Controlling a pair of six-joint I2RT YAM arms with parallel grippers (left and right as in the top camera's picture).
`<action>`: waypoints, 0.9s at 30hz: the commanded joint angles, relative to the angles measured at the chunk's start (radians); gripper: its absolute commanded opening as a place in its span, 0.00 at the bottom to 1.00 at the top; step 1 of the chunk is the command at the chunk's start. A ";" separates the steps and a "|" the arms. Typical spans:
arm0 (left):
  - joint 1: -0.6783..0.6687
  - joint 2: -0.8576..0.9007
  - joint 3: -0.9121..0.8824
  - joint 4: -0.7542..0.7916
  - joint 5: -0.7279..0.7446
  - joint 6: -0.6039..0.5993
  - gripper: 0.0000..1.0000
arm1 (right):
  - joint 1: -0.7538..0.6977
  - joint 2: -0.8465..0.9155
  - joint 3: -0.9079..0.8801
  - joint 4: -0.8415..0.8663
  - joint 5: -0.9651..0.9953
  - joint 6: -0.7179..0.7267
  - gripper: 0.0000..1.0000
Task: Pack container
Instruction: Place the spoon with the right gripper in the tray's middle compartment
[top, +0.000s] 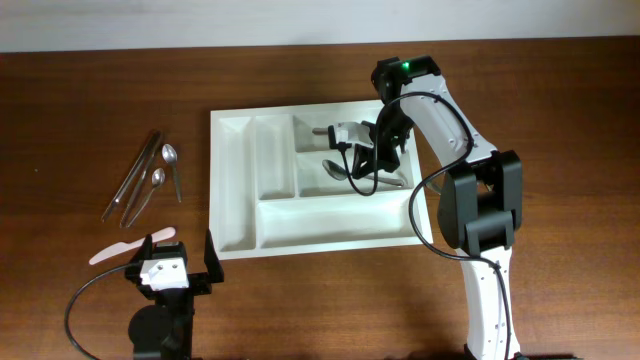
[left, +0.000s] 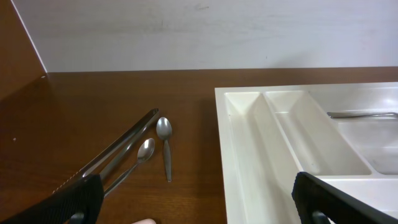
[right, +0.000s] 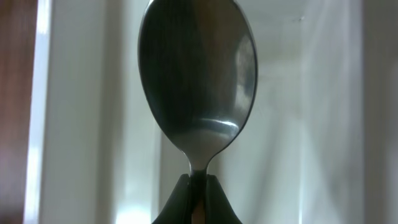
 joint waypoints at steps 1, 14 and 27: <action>0.006 -0.006 -0.008 0.003 0.014 0.016 0.99 | 0.007 -0.013 -0.002 0.043 -0.048 -0.008 0.04; 0.006 -0.006 -0.008 0.003 0.014 0.016 0.99 | 0.003 -0.019 0.194 0.118 -0.050 0.336 0.70; 0.006 -0.006 -0.008 0.003 0.014 0.016 0.99 | -0.130 -0.016 0.412 0.030 0.373 1.033 0.69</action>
